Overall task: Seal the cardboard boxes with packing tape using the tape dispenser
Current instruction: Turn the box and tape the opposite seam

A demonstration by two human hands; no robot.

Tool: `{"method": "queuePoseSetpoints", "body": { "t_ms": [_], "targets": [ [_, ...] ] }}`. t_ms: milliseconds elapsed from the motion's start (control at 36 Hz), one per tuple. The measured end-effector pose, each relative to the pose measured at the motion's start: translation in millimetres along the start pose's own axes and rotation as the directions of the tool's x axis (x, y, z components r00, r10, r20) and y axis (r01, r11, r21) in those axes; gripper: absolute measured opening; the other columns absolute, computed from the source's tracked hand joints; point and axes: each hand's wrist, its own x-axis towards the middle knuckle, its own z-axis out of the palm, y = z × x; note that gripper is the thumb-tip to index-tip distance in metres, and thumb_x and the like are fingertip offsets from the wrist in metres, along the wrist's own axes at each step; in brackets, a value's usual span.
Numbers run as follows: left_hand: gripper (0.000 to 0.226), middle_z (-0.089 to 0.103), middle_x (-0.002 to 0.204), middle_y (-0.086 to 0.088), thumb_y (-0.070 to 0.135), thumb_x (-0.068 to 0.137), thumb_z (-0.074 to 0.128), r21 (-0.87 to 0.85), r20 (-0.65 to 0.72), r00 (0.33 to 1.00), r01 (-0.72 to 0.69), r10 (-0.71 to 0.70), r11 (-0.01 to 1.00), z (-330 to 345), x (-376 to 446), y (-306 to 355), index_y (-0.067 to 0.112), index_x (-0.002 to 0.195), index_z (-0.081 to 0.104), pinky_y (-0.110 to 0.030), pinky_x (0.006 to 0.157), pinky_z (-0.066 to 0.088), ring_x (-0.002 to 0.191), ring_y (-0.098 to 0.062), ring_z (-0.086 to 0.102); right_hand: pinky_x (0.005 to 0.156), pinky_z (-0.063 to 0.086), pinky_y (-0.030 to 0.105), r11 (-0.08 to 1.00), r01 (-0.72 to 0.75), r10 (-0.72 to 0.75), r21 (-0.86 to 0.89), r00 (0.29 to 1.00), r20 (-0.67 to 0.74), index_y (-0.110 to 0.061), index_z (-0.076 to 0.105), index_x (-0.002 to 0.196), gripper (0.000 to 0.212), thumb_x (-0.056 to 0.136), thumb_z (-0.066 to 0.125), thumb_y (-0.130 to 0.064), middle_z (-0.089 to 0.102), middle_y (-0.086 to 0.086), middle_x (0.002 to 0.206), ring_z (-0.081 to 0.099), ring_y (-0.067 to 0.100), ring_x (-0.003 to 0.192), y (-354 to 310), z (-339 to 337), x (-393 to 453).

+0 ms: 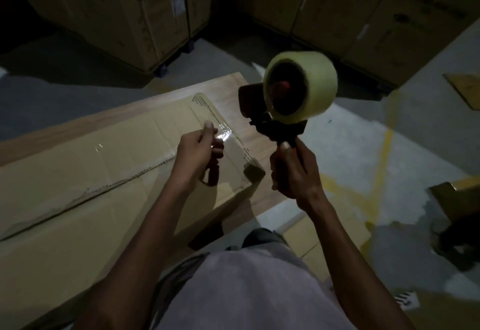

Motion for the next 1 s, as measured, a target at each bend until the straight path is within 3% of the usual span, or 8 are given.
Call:
{"method": "queuePoseSetpoints", "body": {
  "t_ms": [139, 222, 361, 472, 611, 694, 861, 1000],
  "targets": [
    [0.096, 0.076, 0.106, -0.019, 0.081, 0.093, 0.017, -0.152, 0.283, 0.919, 0.326, -0.275, 0.933, -7.4, 3.8, 17.5, 0.004, 0.121, 0.066, -0.044, 0.069, 0.063, 0.094, -0.036, 0.073, 0.055, 0.056, 0.045, 0.999, 0.008, -0.006, -0.040, 0.999, 0.050, -0.013, 0.062, 0.121, 0.027, 0.102, 0.059, -0.032, 0.065, 0.012, 0.078, 0.062, 0.029, 0.059, -6.0, 9.1, -8.3],
    [0.108, 0.074, 0.110, -0.022, 0.086, 0.088, 0.007, -0.143, 0.407, 0.872, 0.355, -0.272, 0.924, -13.2, 13.7, 28.6, 0.001, 0.120, 0.067, -0.039, 0.069, 0.063, 0.103, -0.035, 0.073, 0.066, 0.058, 0.048, 0.992, 0.064, -0.058, -0.107, 0.997, 0.055, -0.018, 0.064, 0.122, 0.024, 0.099, 0.063, -0.025, 0.070, 0.008, 0.085, 0.066, 0.024, 0.068, -1.6, 11.5, -3.1],
    [0.089, 0.076, 0.105, -0.018, 0.080, 0.093, 0.034, -0.152, 0.371, 0.898, 0.309, -0.236, 0.939, -17.7, 15.6, 41.3, 0.000, 0.111, 0.070, -0.025, 0.056, 0.057, 0.085, -0.025, 0.076, 0.057, 0.051, 0.065, 0.992, 0.027, -0.014, -0.122, 0.994, 0.104, -0.008, 0.063, 0.118, 0.020, 0.100, 0.063, -0.015, 0.065, 0.024, 0.079, 0.062, 0.041, 0.059, -2.2, 9.6, 8.2],
    [0.064, 0.073, 0.083, -0.007, 0.069, 0.086, 0.064, -0.150, 0.289, 0.935, 0.257, -0.206, 0.955, -21.2, 17.8, 43.5, 0.006, 0.099, 0.072, -0.022, 0.054, 0.054, 0.074, -0.016, 0.073, 0.053, 0.051, 0.060, 0.999, 0.004, 0.003, -0.040, 0.985, 0.173, 0.000, 0.061, 0.121, 0.033, 0.093, 0.060, -0.018, 0.060, 0.028, 0.073, 0.058, 0.044, 0.054, -7.6, 10.8, 12.5],
    [0.034, 0.050, 0.049, 0.008, 0.044, 0.094, 0.068, -0.248, 0.215, 0.960, 0.232, -0.180, 0.941, -14.7, 22.4, 39.5, 0.018, 0.073, 0.063, -0.021, 0.050, 0.052, 0.054, -0.010, 0.064, 0.049, 0.047, 0.052, 0.998, -0.010, -0.011, 0.064, 0.947, 0.321, -0.016, 0.059, 0.126, 0.029, 0.097, 0.058, -0.014, 0.053, 0.037, 0.074, 0.051, 0.052, 0.054, -5.7, 3.3, 17.5],
    [0.039, 0.056, 0.049, 0.005, 0.029, 0.097, 0.066, -0.285, 0.207, 0.962, 0.233, -0.177, 0.930, -15.7, 25.3, 35.7, 0.015, 0.062, 0.070, -0.021, 0.051, 0.055, 0.050, -0.008, 0.063, 0.050, 0.042, 0.047, 0.992, -0.067, 0.023, 0.103, 0.925, 0.380, -0.015, 0.060, 0.130, 0.031, 0.099, 0.058, -0.014, 0.052, 0.038, 0.075, 0.048, 0.054, 0.057, 0.1, 0.8, 27.1],
    [0.026, 0.072, 0.088, -0.013, 0.024, 0.100, 0.061, -0.515, 0.258, 0.936, 0.342, -0.239, 0.786, -19.9, 21.4, 38.4, -0.001, 0.102, 0.069, -0.023, 0.054, 0.058, 0.075, -0.021, 0.075, 0.051, 0.048, 0.035, 0.974, -0.130, 0.049, 0.186, 0.921, 0.386, -0.014, 0.063, 0.125, 0.031, 0.094, 0.064, -0.010, 0.061, 0.008, 0.071, 0.056, 0.029, 0.059, 7.8, 1.5, 41.1],
    [0.042, 0.070, 0.084, -0.022, 0.020, 0.106, 0.047, -0.612, 0.393, 0.889, 0.443, -0.234, 0.655, -19.0, 16.8, 40.5, -0.008, 0.089, 0.072, -0.026, 0.053, 0.060, 0.059, -0.021, 0.072, 0.049, 0.047, 0.032, 0.970, -0.125, 0.044, 0.207, 0.934, 0.355, -0.010, 0.066, 0.109, 0.021, 0.089, 0.063, -0.012, 0.063, 0.009, 0.070, 0.054, 0.035, 0.055, 10.0, 1.2, 46.1]
  ]
}}
